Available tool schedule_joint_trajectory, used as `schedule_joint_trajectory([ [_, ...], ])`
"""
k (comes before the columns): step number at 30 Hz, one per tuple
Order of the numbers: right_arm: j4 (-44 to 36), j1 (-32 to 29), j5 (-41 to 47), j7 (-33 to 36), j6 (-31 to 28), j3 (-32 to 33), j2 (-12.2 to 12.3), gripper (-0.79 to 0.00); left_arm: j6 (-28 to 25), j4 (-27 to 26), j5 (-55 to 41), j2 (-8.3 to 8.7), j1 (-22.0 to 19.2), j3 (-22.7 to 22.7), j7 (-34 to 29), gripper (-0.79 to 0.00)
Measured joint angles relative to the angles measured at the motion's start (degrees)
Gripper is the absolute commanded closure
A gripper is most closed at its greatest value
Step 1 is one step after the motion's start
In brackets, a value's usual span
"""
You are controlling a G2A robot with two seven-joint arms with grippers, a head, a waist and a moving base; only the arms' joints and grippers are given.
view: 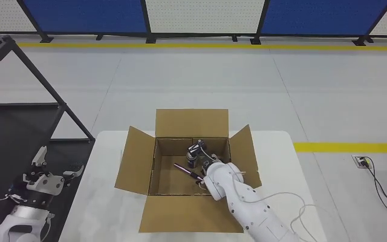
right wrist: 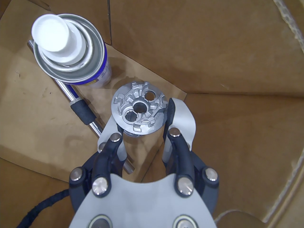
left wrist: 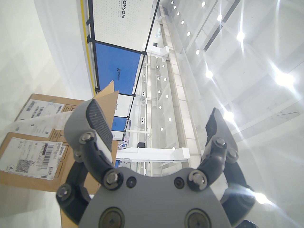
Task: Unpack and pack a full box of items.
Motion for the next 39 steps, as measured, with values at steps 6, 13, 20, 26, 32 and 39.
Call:
schedule_joint_trajectory([
  [6,2.0,0.36,0.35,-1.53,-0.45,0.25,-0.7,-0.212,0.0,0.0,0.0,0.0,0.0,0.0,0.0,-0.785],
  [13,1.91,-0.19,-1.44,-2.28,-1.04,0.65,-0.98,-0.302,0.0,0.0,0.0,0.0,0.0,0.0,0.0,-0.785],
  [20,-0.94,-1.98,-3.32,-2.06,-1.07,2.3,-0.7,-0.332,0.0,0.0,0.0,0.0,0.0,0.0,0.0,-0.785],
  [26,-3.21,-3.51,-4.98,-1.25,-1.94,3.71,-0.4,-0.409,0.0,0.0,0.0,0.0,0.0,0.0,0.0,-0.785],
  [32,-3.99,-4.35,-5.47,-1.1,-2.69,4.97,-0.39,-0.643,0.0,0.0,0.0,0.0,0.0,0.0,0.0,-0.785],
  [39,-4.82,-4.86,-6.24,-0.72,-3.34,6.0,-0.5,-0.736,0.0,0.0,0.0,0.0,0.0,0.0,0.0,-0.785],
])
